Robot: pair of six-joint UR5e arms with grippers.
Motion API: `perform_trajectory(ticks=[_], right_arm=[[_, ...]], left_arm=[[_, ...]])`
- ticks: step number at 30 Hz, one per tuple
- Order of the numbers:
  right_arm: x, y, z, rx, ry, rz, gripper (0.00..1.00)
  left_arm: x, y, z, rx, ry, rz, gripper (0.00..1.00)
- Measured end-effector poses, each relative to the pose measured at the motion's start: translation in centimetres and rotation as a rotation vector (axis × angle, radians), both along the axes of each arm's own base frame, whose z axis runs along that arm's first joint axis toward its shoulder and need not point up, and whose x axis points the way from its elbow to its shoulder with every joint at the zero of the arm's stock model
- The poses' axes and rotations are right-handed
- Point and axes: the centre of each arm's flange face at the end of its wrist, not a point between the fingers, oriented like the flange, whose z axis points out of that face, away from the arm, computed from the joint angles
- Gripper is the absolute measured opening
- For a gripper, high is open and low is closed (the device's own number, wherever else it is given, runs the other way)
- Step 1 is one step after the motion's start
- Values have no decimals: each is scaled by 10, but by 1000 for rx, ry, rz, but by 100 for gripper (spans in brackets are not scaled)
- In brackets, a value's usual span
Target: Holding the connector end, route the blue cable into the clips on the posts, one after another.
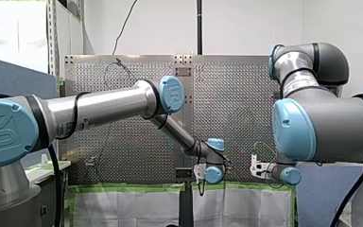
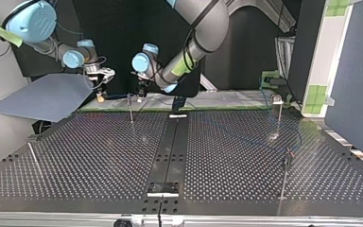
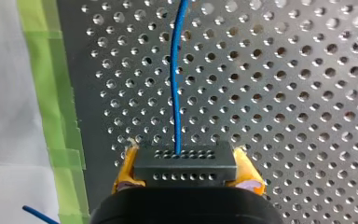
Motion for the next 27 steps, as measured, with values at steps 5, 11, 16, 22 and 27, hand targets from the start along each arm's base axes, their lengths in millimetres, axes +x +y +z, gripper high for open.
perform_trajectory(ticks=[5,11,16,22,27], right_arm=[[2,-6,0,-4,21,1,0],[3,-18,6,-5,31,4,0],[5,-29,12,0,41,10,0],[9,-33,16,2,49,24,0],[12,-35,17,-1,52,32,0]], left_arm=[[13,9,1,-7,1,5,0],[22,14,2,-20,1,-6,0],[19,10,2,-26,1,-23,0],[13,3,3,-32,-3,-41,0],[15,3,5,-45,-3,-39,0]])
